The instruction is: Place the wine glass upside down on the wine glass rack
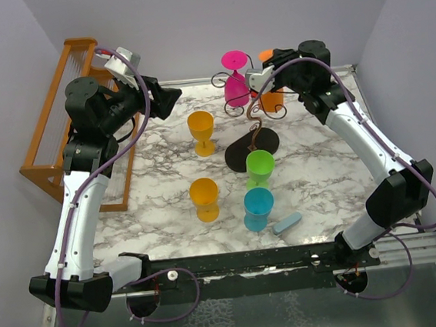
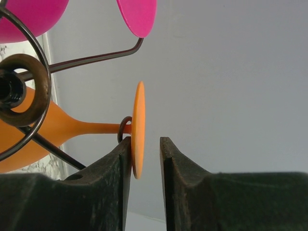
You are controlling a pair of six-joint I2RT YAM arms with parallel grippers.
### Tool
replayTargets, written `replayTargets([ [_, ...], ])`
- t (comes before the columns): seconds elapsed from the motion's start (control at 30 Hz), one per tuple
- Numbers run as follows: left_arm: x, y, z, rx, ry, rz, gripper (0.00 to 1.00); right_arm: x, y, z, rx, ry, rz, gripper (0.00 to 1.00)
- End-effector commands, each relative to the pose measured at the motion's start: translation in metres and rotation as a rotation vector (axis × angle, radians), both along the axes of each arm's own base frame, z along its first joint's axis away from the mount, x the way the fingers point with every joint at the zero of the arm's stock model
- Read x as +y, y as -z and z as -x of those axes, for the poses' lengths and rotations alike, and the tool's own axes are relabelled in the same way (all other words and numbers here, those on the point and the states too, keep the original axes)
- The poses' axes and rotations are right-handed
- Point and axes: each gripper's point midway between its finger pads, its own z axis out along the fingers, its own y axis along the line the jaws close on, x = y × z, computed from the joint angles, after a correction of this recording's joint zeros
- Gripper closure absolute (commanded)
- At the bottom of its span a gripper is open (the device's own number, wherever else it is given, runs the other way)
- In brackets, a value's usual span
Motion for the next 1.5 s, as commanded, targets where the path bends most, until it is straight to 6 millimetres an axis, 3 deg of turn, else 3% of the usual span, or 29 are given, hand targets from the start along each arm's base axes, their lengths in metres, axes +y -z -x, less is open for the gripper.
replayTargets([
  [0.0, 0.003, -0.010, 0.003, -0.048, -0.009, 0.003, 0.24, 0.001, -0.028, 0.012, -0.027, -0.028, -0.045, 0.69],
  [0.37, 0.004, -0.009, 0.003, -0.045, -0.011, 0.003, 0.24, 0.000, -0.033, 0.018, -0.020, -0.034, -0.051, 0.60],
  [1.47, 0.004, -0.009, 0.005, -0.048, -0.011, -0.001, 0.24, 0.014, -0.036, 0.037, 0.075, -0.122, -0.125, 0.57],
])
